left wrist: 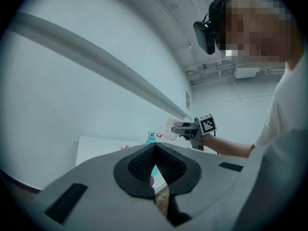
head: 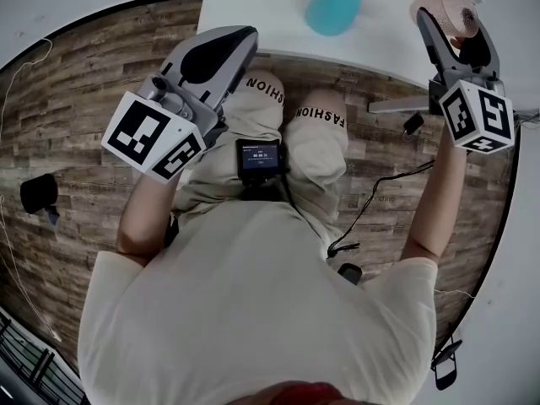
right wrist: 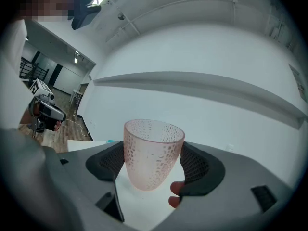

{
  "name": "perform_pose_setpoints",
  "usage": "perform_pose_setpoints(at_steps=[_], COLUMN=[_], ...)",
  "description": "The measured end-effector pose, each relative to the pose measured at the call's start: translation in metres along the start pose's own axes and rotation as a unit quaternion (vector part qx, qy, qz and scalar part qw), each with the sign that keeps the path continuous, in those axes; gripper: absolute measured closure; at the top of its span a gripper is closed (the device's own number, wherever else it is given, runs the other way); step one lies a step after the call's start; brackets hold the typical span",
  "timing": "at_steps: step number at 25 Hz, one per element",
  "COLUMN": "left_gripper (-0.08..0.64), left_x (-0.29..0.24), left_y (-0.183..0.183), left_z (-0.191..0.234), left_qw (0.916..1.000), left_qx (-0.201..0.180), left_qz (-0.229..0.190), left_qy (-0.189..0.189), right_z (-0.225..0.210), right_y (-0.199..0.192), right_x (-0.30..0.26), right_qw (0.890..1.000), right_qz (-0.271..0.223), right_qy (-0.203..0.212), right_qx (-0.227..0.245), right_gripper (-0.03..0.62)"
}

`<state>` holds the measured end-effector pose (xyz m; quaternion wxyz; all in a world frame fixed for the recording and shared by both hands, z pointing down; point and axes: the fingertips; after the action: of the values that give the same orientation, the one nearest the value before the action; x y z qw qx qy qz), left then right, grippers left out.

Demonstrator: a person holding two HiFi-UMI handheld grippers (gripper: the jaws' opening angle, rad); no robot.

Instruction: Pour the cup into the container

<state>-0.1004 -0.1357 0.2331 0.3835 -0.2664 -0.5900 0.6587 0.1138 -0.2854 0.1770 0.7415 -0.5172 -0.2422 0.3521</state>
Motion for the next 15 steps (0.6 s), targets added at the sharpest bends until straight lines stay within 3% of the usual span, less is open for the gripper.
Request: perform_pose_setpoints(at_steps=[15], left_gripper=[0.549], left_x=[-0.001], left_y=[-0.004], left_z=[0.002], left_qw=[1.0], left_qx=[0.003], left_qz=[0.007], left_qy=[0.003], right_z=[-0.016], right_y=[-0.015], right_x=[0.006], right_qw=[0.999], right_qz=[0.004], right_qy=[-0.012], right_qx=[-0.038], right_gripper=[0.222])
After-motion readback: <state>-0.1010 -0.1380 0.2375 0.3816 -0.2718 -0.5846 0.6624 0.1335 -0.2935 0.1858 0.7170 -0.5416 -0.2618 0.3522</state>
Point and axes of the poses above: the fingertips, and each gripper's own axes: x backward along the fingers, z to its left, y out of its top, and after that the axes turned 4 degrees about -z, right-handed
